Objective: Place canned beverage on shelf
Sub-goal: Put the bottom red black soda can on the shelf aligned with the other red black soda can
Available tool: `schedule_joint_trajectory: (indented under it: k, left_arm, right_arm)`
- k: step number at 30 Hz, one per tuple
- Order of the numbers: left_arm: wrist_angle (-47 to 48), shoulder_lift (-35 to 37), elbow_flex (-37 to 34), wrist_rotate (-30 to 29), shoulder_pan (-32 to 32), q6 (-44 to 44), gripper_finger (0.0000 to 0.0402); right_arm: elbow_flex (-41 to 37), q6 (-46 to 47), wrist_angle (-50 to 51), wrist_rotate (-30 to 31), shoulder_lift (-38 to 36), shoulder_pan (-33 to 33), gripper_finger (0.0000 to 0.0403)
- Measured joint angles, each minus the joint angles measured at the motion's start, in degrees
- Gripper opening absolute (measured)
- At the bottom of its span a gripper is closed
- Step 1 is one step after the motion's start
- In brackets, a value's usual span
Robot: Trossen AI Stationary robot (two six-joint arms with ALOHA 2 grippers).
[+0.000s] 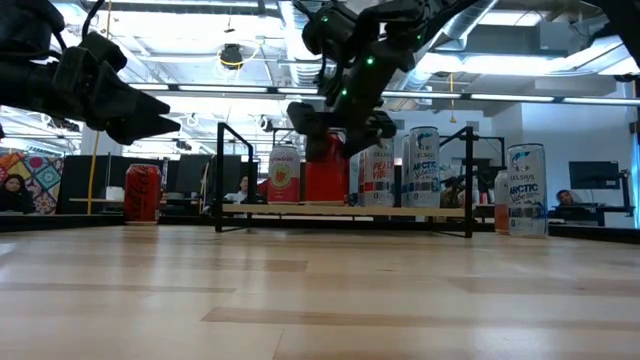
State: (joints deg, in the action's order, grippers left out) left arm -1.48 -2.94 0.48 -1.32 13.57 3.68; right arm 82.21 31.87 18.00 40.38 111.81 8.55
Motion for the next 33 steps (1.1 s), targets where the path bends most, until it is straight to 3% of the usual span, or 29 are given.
schedule_joint_trajectory:
  k: [11,17,24,33]
  left_arm:
    - [-0.02,-0.02,-0.01,0.02,0.0,0.0,0.0323]
    - [-0.02,-0.02,-0.01,0.0,-0.01,0.0,0.0323]
    - [-0.02,-0.02,0.0,0.0,0.0,0.0,0.0323]
    - [-0.02,-0.02,0.01,0.0,-0.01,0.0,0.0323]
  right_arm:
    - [0.02,3.66,1.4,-2.19,-0.28,0.62,0.0322]
    - [-0.06,3.68,2.06,-2.03,-0.12,0.6,0.0386]
    - [0.44,2.4,2.77,-0.46,-0.13,0.57,0.0355]
    - [7.35,1.95,14.13,3.4,-0.09,-0.56,0.0363]
